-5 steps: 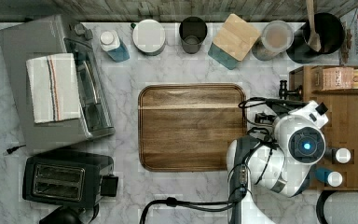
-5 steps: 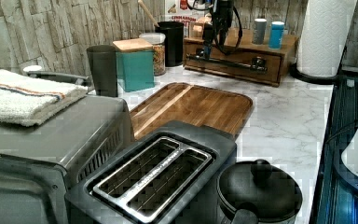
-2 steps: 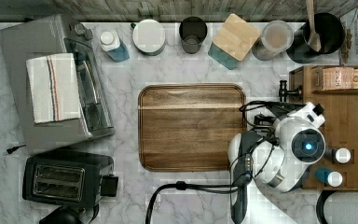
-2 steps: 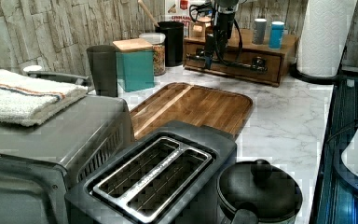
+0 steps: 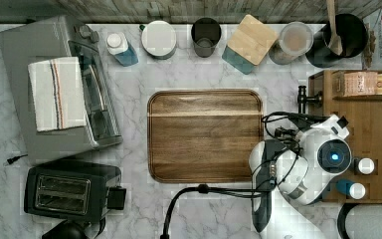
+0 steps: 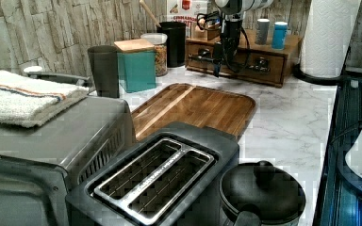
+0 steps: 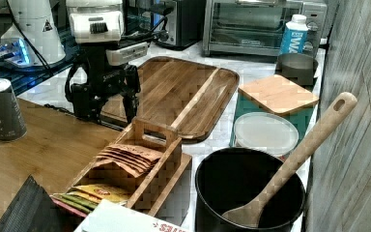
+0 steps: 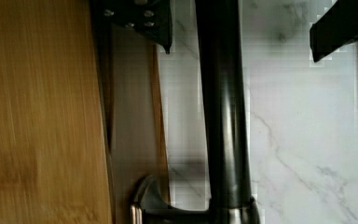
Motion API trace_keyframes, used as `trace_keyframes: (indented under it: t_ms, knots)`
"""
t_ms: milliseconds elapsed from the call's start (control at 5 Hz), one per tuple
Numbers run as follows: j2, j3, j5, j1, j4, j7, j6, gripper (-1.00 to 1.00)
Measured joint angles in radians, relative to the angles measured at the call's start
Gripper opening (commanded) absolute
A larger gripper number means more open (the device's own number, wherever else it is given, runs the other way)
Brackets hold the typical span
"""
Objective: Open the drawer.
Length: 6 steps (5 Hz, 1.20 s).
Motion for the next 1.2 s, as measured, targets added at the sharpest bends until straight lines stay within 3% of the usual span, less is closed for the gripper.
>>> trace_keyframes:
  t_ms: [400, 800, 1200]
  knots:
    - [-0.007, 0.01, 0.008, 0.003, 0.004, 0.0, -0.067, 1.0]
    - [-0.013, 0.082, 0.152, -0.063, -0.006, -0.252, -0.064, 1.0]
    - [-0.044, 0.088, 0.173, -0.033, -0.039, -0.155, -0.063, 1.0]
